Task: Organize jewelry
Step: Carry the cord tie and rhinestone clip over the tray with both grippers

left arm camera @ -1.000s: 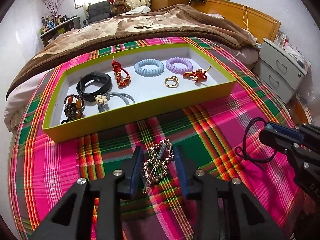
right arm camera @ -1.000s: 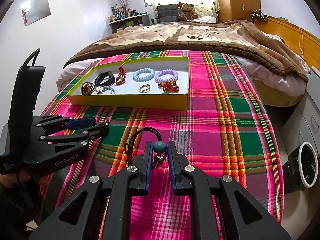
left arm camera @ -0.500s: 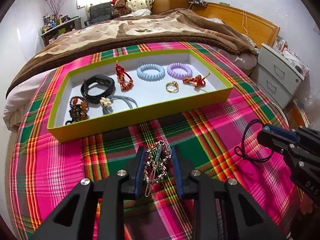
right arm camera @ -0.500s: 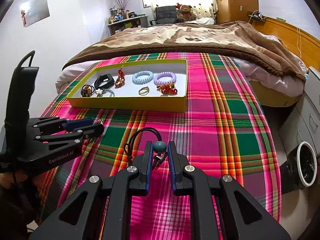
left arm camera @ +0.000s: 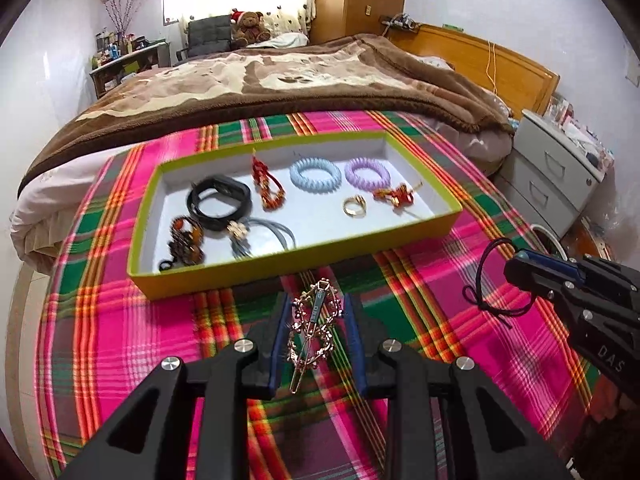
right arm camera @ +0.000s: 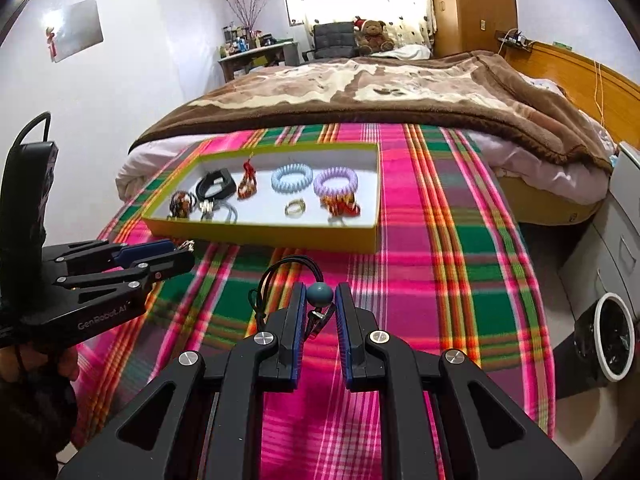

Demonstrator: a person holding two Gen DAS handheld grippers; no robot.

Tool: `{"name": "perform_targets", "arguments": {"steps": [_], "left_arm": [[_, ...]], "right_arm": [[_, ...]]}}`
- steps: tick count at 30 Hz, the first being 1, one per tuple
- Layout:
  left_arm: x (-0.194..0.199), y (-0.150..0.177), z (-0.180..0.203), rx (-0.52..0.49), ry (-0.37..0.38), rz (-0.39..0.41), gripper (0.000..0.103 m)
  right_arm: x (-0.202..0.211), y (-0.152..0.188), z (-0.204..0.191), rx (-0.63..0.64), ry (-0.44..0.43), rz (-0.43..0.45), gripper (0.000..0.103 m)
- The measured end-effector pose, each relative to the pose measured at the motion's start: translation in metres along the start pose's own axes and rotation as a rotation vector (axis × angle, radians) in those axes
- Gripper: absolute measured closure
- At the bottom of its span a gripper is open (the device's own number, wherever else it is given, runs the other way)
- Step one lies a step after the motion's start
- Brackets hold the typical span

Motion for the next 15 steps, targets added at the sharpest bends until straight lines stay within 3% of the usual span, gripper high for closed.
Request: {"name": "perform_targets", "arguments": {"steps": [15], "left_arm": [[-0.009,-0.037,-0.017,0.033,0.016,0.037,0.075]], "right_arm": [[-0.035,-0.080,0.014,0.012,-0.017,0.020,0.088]]}}
Point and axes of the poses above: each gripper's, at about its wrist camera, not at the fingertips, and x roughly against the way its jaws point, z to its right, y to its underside, the point moved 3 cm from there along -x, roughly the way its jaws point, and after that the axes turned 10 degrees about -y, right-handed, at the moved point
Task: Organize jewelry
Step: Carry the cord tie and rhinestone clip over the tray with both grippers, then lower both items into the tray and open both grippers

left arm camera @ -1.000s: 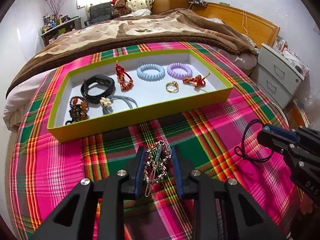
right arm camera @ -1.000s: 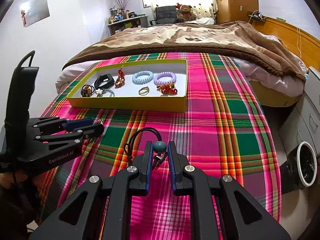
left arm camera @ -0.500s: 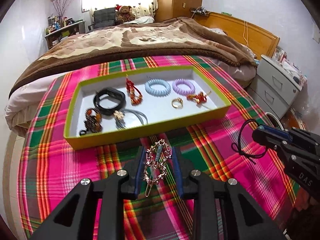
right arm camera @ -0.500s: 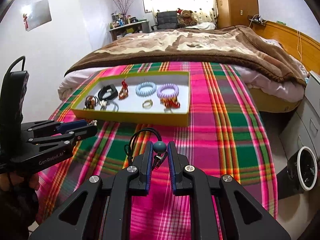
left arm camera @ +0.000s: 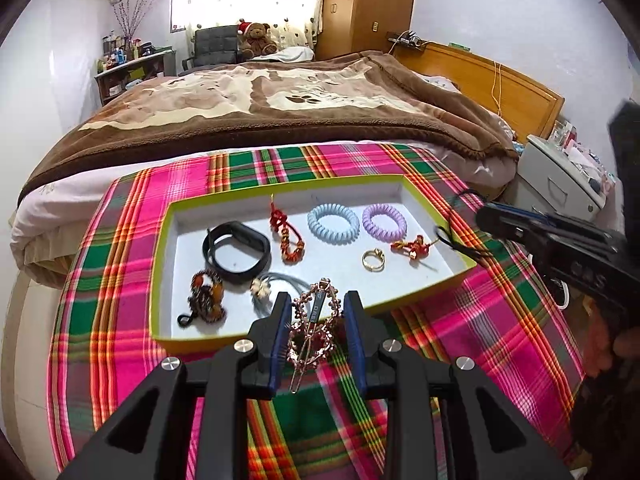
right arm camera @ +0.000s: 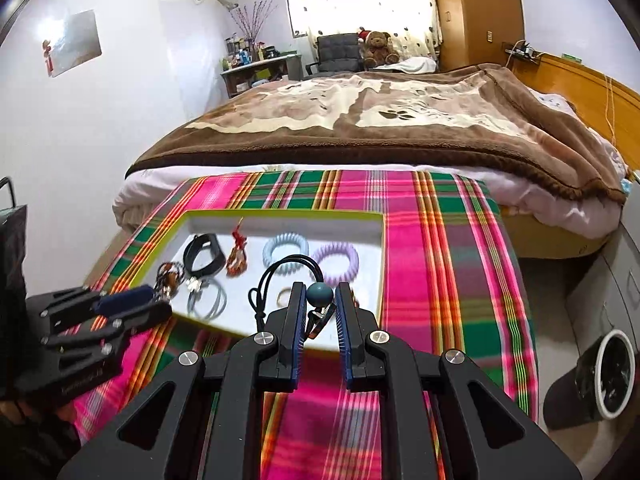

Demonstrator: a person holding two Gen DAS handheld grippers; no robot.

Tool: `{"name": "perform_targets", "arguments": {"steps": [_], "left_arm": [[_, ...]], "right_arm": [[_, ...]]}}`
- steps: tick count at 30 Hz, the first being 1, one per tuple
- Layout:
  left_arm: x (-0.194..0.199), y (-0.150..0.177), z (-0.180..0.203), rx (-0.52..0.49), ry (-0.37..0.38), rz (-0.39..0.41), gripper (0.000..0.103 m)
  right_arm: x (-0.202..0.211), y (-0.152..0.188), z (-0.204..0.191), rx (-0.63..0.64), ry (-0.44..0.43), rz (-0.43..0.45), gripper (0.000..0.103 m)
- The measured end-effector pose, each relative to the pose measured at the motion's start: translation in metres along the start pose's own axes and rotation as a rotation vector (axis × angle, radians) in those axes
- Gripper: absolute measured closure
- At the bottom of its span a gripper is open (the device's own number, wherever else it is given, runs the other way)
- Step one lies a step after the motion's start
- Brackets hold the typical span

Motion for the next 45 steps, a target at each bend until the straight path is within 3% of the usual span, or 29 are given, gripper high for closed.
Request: {"name": "perform_targets", "arguments": {"steps": [10,21,45], "left_arm": [[-0.031,-0.014,0.011,-0.004,0.038,-0.031,0.075],[-0.061,-0.015,0.019,-0.004,0.040,-0.078,0.075],[-0.076,-0.014,0.023,-0.004,0.056,-0.116,0.072]], "right_arm": [[-0.055,-0.032,0.025,0.008,-0.004,-0.067,0.088],[-0.099,-0.033,0.045,-0.007,-0.027,-0.164,0.088],[-0.115,-0.026,0.043,0.066,0.041,-0.208,0.087]]}}
Point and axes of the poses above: each gripper's, at about its wrist camera, not at the fingertips, and x roughly against the way its jaws point, z to its right, y to its underside, the point moved 3 cm from there along -x, roughly the way its jaws point, and after that the axes turned 10 degrees about -y, right-handed, at the moved point
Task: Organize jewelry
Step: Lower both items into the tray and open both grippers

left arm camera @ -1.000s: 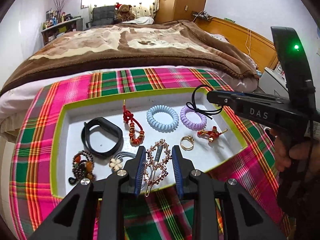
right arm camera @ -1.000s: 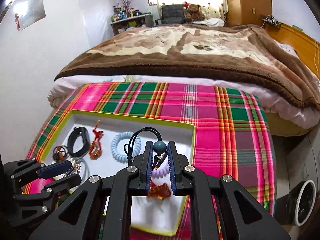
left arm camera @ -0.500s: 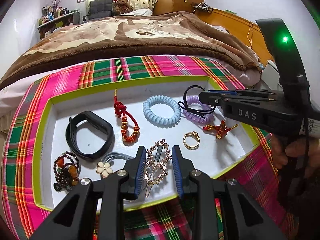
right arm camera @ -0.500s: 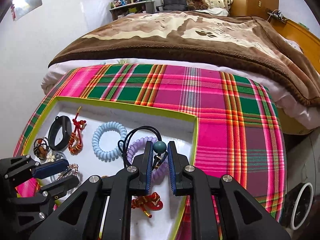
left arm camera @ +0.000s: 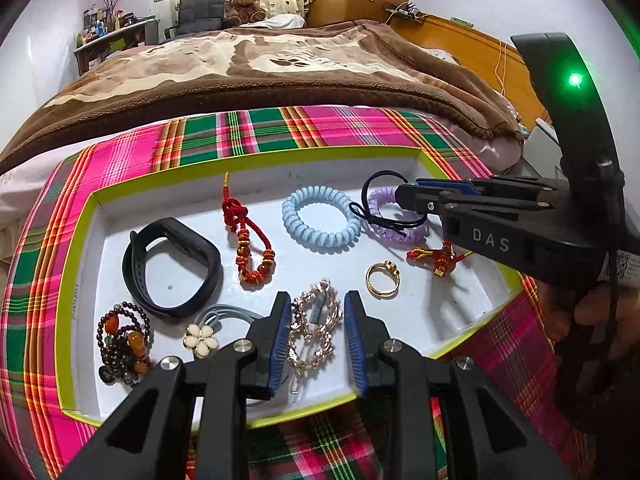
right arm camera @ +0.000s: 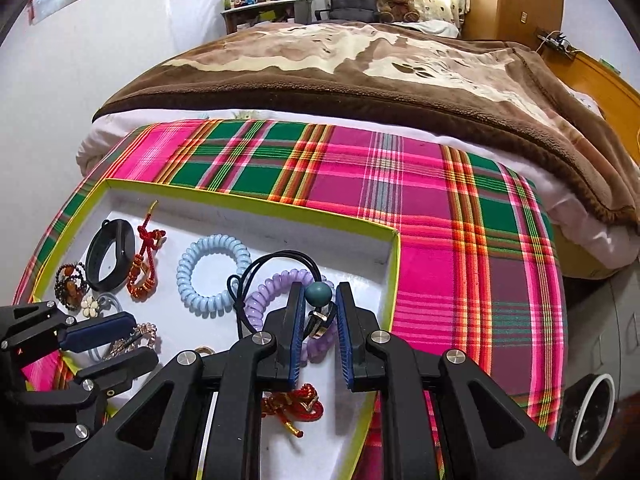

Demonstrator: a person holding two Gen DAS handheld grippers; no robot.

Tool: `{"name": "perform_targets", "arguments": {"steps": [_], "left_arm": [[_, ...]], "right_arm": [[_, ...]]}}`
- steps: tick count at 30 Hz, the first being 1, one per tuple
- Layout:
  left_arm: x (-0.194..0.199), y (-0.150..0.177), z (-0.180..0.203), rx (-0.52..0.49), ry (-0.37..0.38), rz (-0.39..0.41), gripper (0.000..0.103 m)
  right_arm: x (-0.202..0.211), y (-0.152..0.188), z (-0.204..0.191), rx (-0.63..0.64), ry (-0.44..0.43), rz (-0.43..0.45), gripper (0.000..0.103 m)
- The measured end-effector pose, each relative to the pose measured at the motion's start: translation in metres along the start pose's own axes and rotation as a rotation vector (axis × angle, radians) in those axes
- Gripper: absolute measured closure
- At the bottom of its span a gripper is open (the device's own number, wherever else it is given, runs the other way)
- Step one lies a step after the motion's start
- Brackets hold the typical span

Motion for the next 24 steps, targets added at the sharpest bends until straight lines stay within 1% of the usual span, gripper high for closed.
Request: {"name": "perform_targets", "arguments": {"steps": [1,4,5,6,7,8,12,15,21,22,24], "left_arm": [[0.000,0.000,-0.001,0.002,0.002,0.001,0.070],[0.001,0.000,0.000,0.003,0.002,0.002,0.069],[0.001,0.000,0.000,0.002,-0.001,0.004,0.068],[0.002,-0.001,0.000,0.003,0.000,0.004,0.064],[0.002,-0.001,0.000,0.004,0.002,0.005,0.061],[0.003,0.000,-0.001,0.006,0.001,0.006,0.061],[0.007,-0.001,0.000,0.004,-0.006,0.020,0.060],[0.011,-0.002,-0.002,0.013,-0.005,0.024,0.055],[0.023,0.001,-0.006,0.025,-0.013,0.035,0.053],[0.026,0.002,-0.007,0.029,-0.013,0.038,0.052],[0.032,0.003,-0.010,0.040,-0.023,0.047,0.051]], "right_arm": [[0.000,0.000,0.000,-0.002,-0.001,0.001,0.086],[0.003,-0.002,-0.001,-0.002,0.002,0.014,0.083],[0.004,-0.002,-0.002,-0.002,0.000,0.016,0.081],[0.004,-0.002,-0.002,-0.003,-0.002,0.017,0.079],[0.005,-0.002,-0.002,-0.005,-0.001,0.019,0.074],[0.005,-0.001,-0.002,-0.005,-0.005,0.022,0.072],[0.007,-0.002,-0.003,-0.007,-0.008,0.029,0.072],[0.010,-0.001,-0.005,-0.009,-0.018,0.039,0.072],[0.021,-0.002,-0.010,-0.015,-0.028,0.067,0.071],[0.023,-0.002,-0.011,-0.016,-0.031,0.074,0.070],[0.029,-0.002,-0.013,-0.021,-0.039,0.089,0.066]]}}
Point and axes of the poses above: each gripper's, at about its wrist camera, not at the fingertips, and x roughly against the way its jaws point, z to its right, y to its underside, the point moved 3 cm from there along -x, roughly the way its jaws point, and after that the axes turned 10 degrees about -y, right-handed, at the moved point
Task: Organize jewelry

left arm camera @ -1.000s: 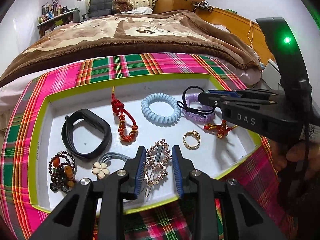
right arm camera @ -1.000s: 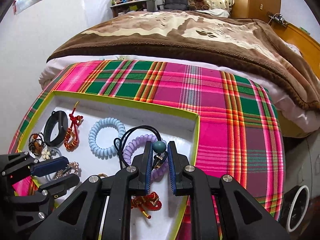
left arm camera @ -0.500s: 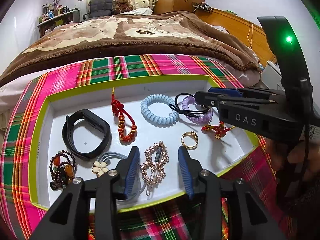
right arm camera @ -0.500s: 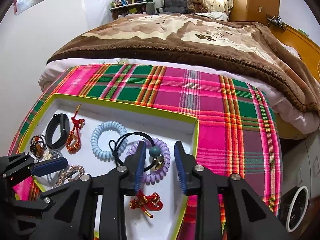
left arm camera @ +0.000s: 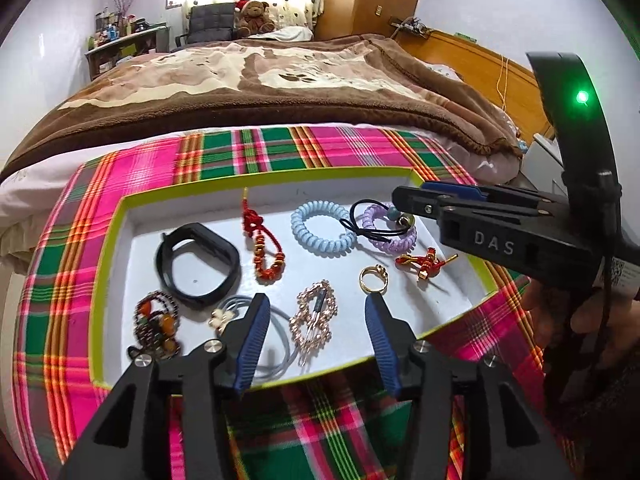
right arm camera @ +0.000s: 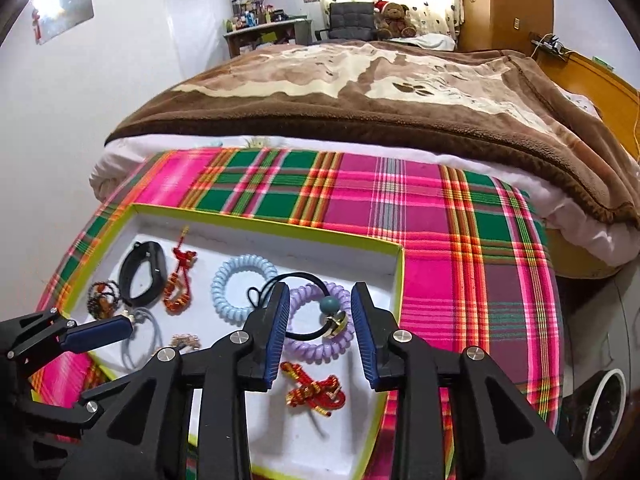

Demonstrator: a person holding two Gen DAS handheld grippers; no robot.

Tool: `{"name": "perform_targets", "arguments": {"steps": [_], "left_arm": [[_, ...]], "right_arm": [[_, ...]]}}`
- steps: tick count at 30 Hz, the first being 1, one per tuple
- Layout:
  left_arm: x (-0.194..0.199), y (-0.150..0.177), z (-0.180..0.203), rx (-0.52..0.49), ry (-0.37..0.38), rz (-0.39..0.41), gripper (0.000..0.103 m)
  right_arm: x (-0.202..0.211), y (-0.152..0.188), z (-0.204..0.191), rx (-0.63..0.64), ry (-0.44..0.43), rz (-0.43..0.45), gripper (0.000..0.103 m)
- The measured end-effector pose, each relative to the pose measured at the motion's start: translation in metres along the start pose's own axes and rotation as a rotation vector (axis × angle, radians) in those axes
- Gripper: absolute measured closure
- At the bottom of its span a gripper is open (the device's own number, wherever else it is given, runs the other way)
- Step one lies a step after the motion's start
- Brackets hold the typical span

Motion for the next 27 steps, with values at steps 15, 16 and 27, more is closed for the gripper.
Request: {"name": "perform_targets", "arguments": {"steps": [15,16,27], "left_arm": [[0.048,0.020,-0.024,0.083,-0.075,0.065,0.048],[0.051,0.022,-0.024,0.088,-0.080,0.069,0.048],[0.076,0.040,-0.022,0.095,-0.211,0.129,0.048]], "right_arm": [[0.060,0.026,-0.026,-0.048,-0.016,0.124,0.055],[0.064,0.030,-0.028,-0.054,-0.015,0.131,0.055],[0.099,0.068,-0.056,-0.064,0.016,0.199,0.055]]}}
Point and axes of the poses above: each gripper's, at about its wrist camera, not at the fingertips, and x roughly against the way its jaws point, z to its right, y to its underside, the point moved 3 cm from there along -x, roughly the way its jaws point, and after that the axes turned 10 degrees about -y, right-handed, at the moved point
